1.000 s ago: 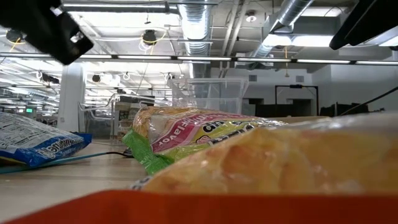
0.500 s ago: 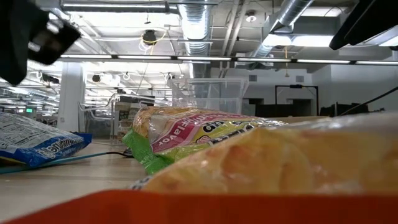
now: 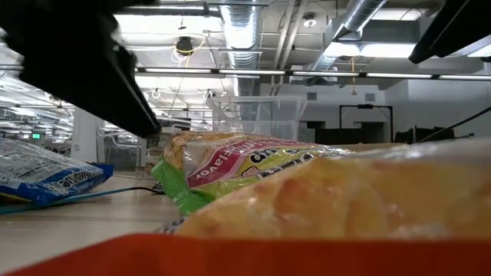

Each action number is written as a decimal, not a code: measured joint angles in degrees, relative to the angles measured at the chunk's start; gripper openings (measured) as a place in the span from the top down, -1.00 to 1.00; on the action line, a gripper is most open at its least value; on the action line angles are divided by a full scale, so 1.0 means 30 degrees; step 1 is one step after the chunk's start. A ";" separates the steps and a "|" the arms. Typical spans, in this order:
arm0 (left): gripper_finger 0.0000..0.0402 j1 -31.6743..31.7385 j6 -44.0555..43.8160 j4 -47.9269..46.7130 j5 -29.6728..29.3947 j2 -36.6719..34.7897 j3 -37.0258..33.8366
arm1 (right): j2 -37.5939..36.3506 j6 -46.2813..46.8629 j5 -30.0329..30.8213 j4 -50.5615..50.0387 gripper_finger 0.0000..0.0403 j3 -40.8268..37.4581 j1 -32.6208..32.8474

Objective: Pick & Place Food Item
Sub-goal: Put the blue spoon into the orange bin

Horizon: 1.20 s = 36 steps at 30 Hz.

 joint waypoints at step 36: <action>0.42 0.2046 -0.6783 -0.0802 0.4209 0.1325 -0.1066 | 0.0000 0.0000 -0.0003 -0.0048 -0.76 0.0007 0.0131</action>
